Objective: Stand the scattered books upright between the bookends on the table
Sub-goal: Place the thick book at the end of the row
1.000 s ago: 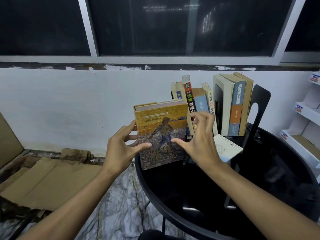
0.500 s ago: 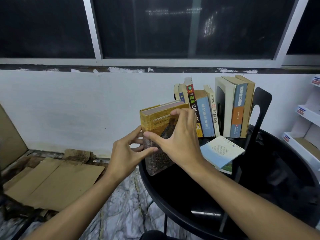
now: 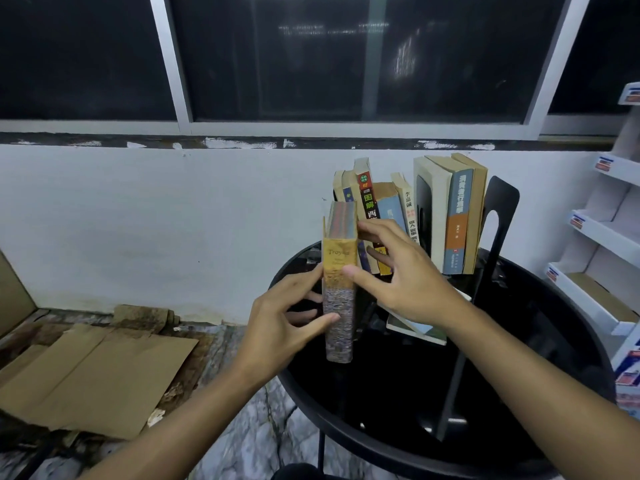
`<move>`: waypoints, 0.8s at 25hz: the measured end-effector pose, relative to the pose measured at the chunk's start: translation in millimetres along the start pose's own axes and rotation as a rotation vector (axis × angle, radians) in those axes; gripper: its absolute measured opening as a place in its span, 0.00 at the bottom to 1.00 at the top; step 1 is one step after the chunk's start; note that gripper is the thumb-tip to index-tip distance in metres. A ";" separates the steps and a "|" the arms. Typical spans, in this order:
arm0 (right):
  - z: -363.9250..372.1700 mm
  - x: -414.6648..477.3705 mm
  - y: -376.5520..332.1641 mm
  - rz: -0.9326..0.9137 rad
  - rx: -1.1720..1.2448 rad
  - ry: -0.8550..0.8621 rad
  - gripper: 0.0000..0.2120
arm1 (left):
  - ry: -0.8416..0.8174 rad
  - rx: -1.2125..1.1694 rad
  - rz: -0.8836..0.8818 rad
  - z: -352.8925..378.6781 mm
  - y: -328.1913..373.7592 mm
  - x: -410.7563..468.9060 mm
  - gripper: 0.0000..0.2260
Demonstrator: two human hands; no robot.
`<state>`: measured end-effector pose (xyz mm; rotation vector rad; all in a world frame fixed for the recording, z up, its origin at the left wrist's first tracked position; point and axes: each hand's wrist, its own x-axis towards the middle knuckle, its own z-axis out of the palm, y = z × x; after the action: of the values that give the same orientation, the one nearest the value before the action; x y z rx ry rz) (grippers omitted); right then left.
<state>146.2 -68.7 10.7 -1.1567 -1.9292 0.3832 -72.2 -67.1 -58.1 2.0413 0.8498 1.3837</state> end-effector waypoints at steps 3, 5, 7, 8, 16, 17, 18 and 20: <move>-23.0 -0.7 8.4 0.017 0.003 -0.142 0.36 | -0.003 0.026 0.028 19.0 -2.9 1.9 0.34; -34.9 -0.3 12.8 0.009 0.007 -0.197 0.32 | 0.001 0.050 0.034 31.3 -3.9 3.4 0.36; -44.3 -0.6 13.3 0.017 0.019 -0.216 0.27 | -0.015 0.103 0.042 41.0 -4.9 5.1 0.38; -47.6 -1.2 11.6 0.025 0.023 -0.209 0.25 | -0.022 0.132 0.045 44.1 -5.1 5.9 0.39; -23.8 -7.6 -23.8 0.187 -0.261 0.206 0.26 | -0.033 0.185 0.032 47.9 -8.9 9.0 0.38; -18.5 -6.6 -24.8 0.188 -0.304 0.259 0.25 | -0.036 0.193 0.030 47.8 -9.4 9.2 0.39; -14.8 -5.7 -25.6 0.194 -0.339 0.293 0.25 | -0.040 0.199 0.029 47.5 -9.3 9.7 0.39; -10.3 -3.0 -25.4 0.211 -0.368 0.327 0.23 | -0.045 0.205 0.033 46.5 -8.1 10.7 0.39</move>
<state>140.3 -86.2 31.2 -1.5618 -1.6334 -0.0592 -27.2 -57.3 -73.1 2.2408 0.9773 1.3095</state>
